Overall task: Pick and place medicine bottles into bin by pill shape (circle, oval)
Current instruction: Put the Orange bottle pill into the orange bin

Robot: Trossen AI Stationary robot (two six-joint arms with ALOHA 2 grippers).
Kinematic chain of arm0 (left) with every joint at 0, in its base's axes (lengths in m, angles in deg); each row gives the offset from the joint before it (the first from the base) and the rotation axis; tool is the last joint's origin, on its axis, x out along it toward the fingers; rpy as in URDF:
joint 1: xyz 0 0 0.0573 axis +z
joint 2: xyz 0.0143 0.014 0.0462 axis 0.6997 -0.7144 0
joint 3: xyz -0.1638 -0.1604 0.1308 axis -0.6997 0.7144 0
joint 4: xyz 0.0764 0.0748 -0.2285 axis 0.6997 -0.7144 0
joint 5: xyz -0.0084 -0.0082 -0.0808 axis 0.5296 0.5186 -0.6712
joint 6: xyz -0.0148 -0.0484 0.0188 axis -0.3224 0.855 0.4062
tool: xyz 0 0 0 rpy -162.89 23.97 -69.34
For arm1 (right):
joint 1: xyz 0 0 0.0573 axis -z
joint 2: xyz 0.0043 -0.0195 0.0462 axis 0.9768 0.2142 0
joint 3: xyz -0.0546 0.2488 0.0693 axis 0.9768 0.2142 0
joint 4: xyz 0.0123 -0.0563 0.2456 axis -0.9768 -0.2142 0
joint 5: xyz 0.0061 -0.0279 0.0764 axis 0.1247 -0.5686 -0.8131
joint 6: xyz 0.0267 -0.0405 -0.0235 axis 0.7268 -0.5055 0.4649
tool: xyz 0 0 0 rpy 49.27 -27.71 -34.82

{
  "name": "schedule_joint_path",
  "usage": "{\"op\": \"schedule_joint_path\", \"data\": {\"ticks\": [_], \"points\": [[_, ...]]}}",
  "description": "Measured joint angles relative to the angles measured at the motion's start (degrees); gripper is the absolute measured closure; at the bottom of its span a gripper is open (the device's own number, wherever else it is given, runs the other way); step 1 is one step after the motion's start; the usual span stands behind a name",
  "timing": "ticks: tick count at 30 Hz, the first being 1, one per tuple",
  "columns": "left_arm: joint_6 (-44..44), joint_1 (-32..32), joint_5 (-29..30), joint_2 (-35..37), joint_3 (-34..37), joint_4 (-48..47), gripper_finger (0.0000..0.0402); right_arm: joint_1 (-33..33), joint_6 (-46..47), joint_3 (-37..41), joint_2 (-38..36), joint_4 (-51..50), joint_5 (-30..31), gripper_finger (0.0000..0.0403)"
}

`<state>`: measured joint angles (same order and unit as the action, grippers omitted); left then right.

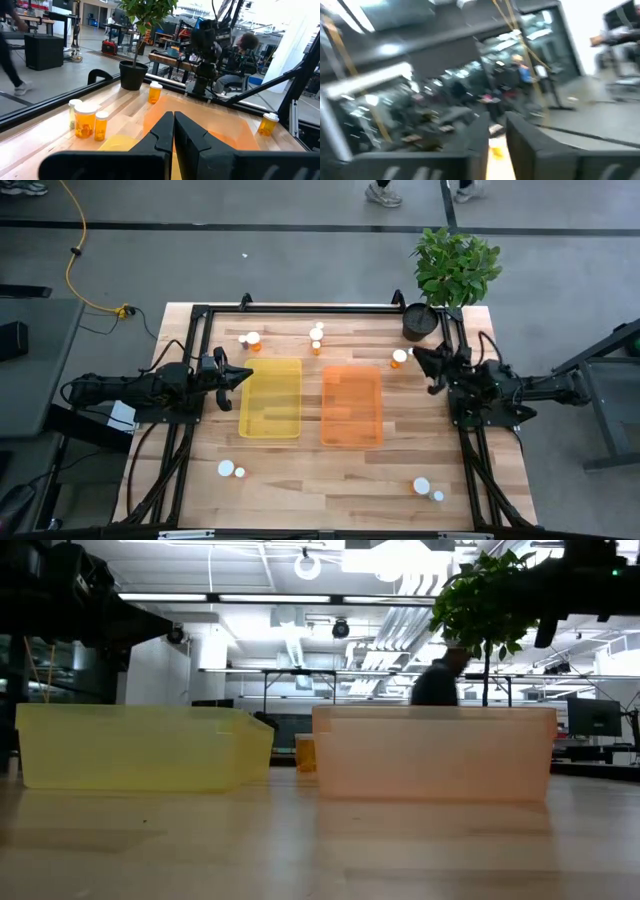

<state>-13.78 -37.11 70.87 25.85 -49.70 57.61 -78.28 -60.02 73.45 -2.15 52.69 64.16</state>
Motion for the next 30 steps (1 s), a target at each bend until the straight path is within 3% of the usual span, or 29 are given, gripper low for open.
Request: {"op": "schedule_joint_path", "data": {"ticks": [7, 11, 16, 23, 30], "points": [[0.02, 0.00, 0.00, 0.00, 0.00, 0.00, 0.0398, 0.00, 5.45, -12.72, 12.22, -25.94, 10.10, 0.0198], [0.02, 0.00, 0.00, 0.00, -0.02, -0.02, 0.0398, 0.02, 14.26, -19.33, 18.97, -42.15, 14.01, 0.0151], [0.01, 0.00, 0.00, 0.00, -0.02, -0.02, 0.0398, 1.53, 25.44, -24.37, 26.59, -53.71, 15.81, 0.0141], [0.02, 0.00, 0.00, 0.00, 0.00, -0.01, 0.0398, 10.18, 26.13, -25.87, 36.47, -53.32, 9.04, 0.0141], [0.02, 0.00, 0.00, 0.00, -0.02, -0.02, 0.0398, 16.03, 27.04, -25.90, 44.23, -51.99, 6.78, 0.0141]]}}
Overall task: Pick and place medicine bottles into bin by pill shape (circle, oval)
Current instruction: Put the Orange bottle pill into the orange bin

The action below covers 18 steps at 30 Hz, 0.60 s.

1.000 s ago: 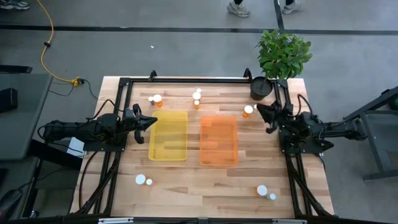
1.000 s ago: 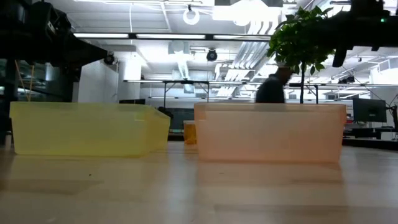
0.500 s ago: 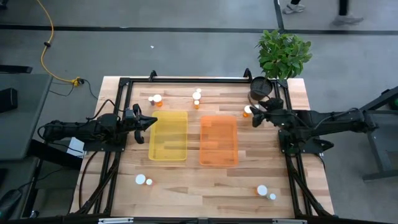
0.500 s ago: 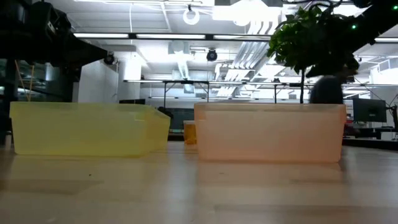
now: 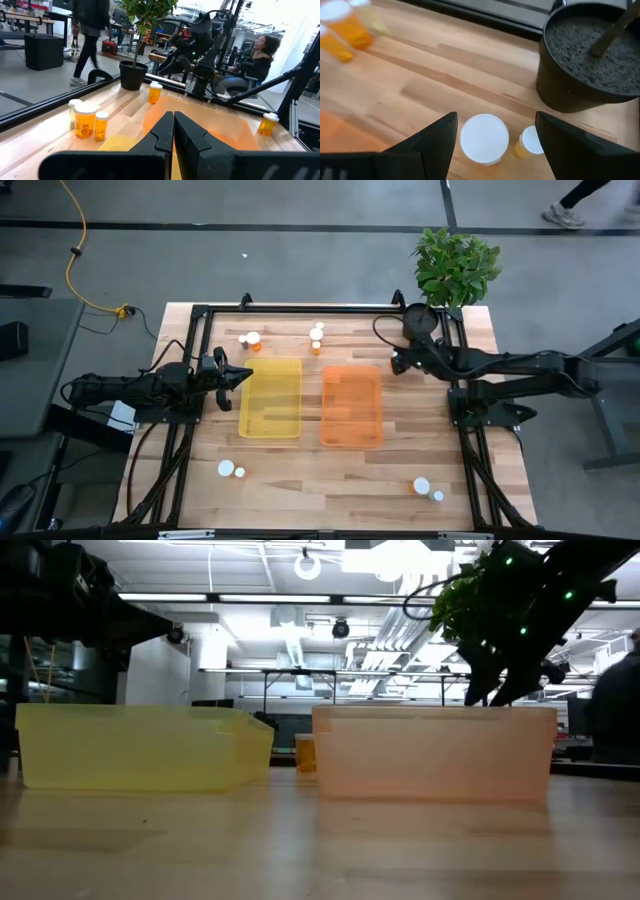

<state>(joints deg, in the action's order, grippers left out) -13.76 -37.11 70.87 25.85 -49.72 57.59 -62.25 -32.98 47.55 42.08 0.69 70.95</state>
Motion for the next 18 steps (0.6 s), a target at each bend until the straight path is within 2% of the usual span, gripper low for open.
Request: {"op": "schedule_joint_path", "data": {"ticks": [9, 18], "points": [[0.00, 0.00, 0.00, 0.00, 0.02, 0.00, 0.0398, 1.89, 0.55, -0.04, 6.91, 3.54, -4.24, 0.0141], [-0.02, 0.00, 0.00, 0.00, 0.02, 0.00, 0.0398, 1.89, 0.48, -0.04, 11.26, 4.80, -3.13, 0.0141]]}}
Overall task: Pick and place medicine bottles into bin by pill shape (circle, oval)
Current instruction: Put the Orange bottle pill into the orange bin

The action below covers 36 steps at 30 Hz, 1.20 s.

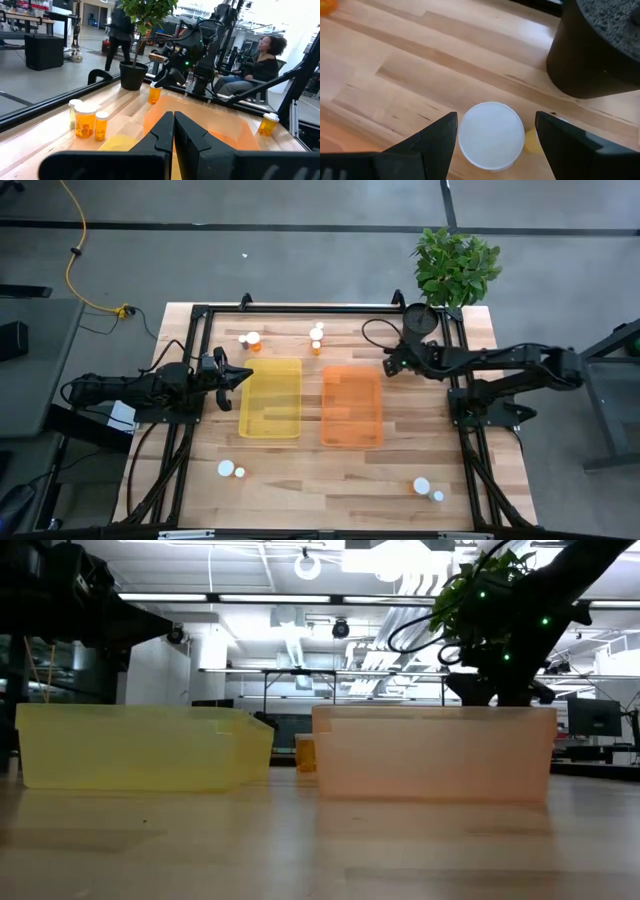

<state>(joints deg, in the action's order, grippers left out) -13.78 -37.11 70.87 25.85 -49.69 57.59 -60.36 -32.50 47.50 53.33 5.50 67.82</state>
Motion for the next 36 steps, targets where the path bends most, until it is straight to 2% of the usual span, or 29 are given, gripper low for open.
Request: {"op": "schedule_joint_path", "data": {"ticks": [22, 36], "points": [[0.02, 0.00, 0.00, 0.00, -0.02, 0.00, 0.0398, 0.00, -0.66, 0.00, 3.81, 1.54, 0.22, 0.0145], [0.02, 0.00, 0.00, 0.00, -0.02, 0.00, 0.0398, 0.00, -1.91, 0.00, 2.34, 1.49, 0.35, 0.0216]]}}
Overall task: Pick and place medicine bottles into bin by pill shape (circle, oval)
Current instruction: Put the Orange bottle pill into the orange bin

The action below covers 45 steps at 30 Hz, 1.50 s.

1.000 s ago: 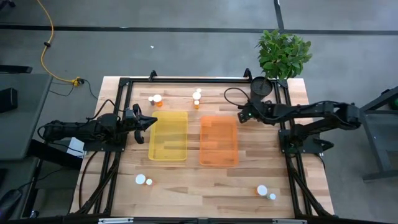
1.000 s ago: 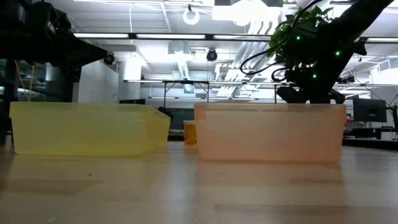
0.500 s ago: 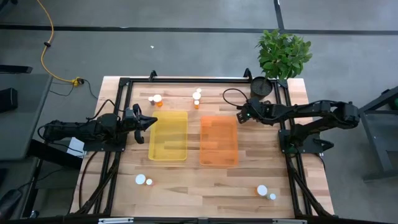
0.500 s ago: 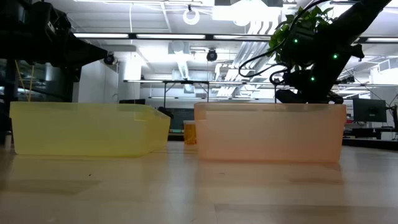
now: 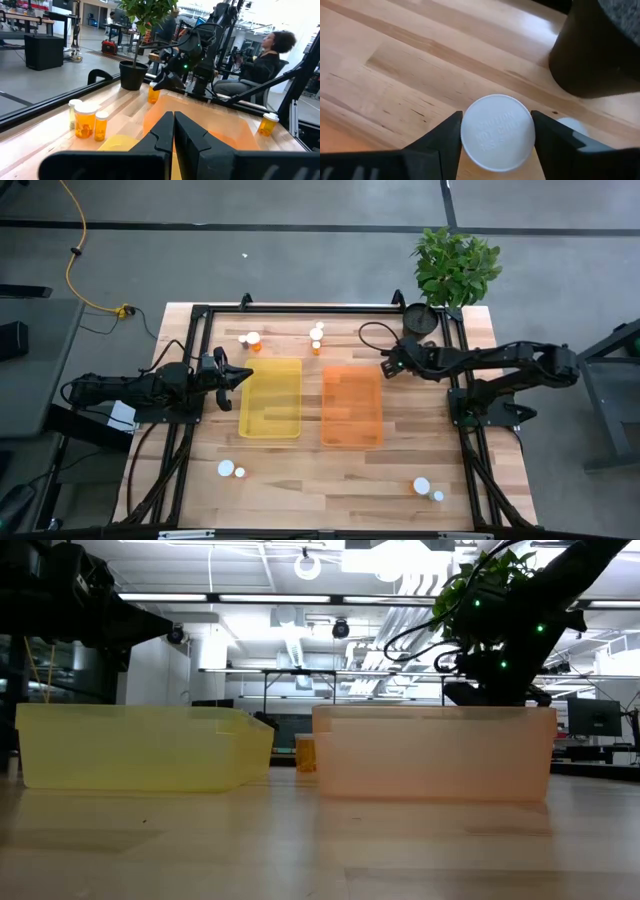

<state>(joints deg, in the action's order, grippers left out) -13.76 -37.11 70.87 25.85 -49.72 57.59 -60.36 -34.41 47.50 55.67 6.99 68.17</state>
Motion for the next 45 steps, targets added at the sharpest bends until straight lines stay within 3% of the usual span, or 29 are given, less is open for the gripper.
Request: {"op": "schedule_joint_path", "data": {"ticks": [8, 15, 20, 23, 36, 45], "points": [[0.00, 0.00, 0.00, 0.00, 0.02, 0.02, 0.0398, -1.75, -8.55, -3.42, -9.96, 2.03, -3.51, 0.0210], [0.00, 0.00, 0.00, 0.00, 0.01, 0.02, 0.0398, -12.50, -14.24, -4.26, -13.38, 13.87, -13.19, 0.0209], [0.00, 0.00, 0.00, 0.00, 0.00, 0.02, 0.0398, -22.09, -14.70, -4.29, -8.27, 17.82, -9.59, 0.0209], [-0.02, 0.00, 0.00, 0.00, 0.02, 0.02, 0.0398, -24.07, -13.21, -5.65, -4.11, 15.31, -6.27, 0.0209], [0.00, 0.00, 0.00, 0.00, 0.00, 0.00, 0.0398, -20.64, -9.68, -12.11, 14.40, 11.18, -5.97, 0.0208], [0.00, 0.00, 0.00, 0.00, 0.02, 0.02, 0.0398, -19.23, -8.77, -12.28, 17.58, 11.87, -7.22, 0.0208]]}}
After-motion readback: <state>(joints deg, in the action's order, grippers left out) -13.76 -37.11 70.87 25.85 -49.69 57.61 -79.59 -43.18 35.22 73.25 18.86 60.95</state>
